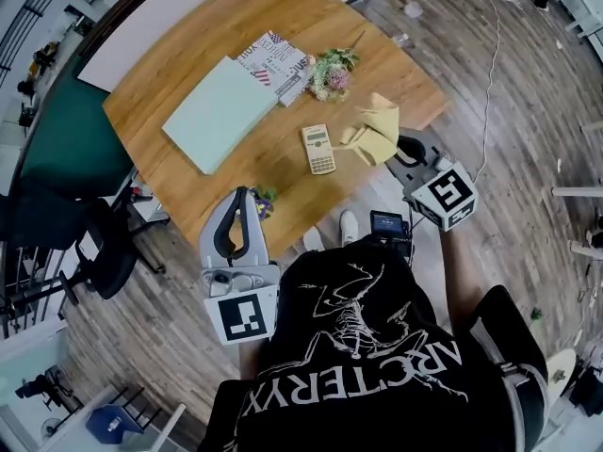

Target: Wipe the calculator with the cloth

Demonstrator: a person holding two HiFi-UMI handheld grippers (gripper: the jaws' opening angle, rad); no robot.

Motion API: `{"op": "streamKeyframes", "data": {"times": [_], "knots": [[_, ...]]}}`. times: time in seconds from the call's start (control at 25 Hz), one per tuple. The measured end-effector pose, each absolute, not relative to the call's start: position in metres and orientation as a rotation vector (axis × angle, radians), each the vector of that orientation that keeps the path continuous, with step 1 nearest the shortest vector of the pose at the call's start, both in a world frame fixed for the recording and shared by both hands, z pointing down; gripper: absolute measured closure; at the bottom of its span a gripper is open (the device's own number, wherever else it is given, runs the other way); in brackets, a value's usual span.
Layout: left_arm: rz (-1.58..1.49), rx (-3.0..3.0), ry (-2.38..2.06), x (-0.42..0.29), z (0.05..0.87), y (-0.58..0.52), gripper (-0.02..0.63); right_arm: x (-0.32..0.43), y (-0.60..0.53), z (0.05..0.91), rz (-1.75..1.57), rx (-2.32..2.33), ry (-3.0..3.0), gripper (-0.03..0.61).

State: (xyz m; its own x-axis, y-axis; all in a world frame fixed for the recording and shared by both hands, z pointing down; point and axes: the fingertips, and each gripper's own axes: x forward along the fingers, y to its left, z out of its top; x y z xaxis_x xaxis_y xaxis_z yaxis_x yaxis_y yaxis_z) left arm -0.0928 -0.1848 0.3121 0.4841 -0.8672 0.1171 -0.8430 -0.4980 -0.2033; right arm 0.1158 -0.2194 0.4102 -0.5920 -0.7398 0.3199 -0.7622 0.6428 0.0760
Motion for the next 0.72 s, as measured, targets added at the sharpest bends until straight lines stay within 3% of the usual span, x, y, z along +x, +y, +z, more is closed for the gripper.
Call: {"op": "streamKeyframes", "data": {"times": [0.28,0.72], "knots": [[-0.274,-2.598,1.443,-0.077,0.298,-0.192,0.604,0.128,-0.197,0.301,-0.134,1.559,-2.718,0.522],[-0.254,-2.565,1.437,-0.072,0.288,-0.192,0.603,0.113,-0.194,0.284,-0.198,1.546,-2.806,0.522]]}}
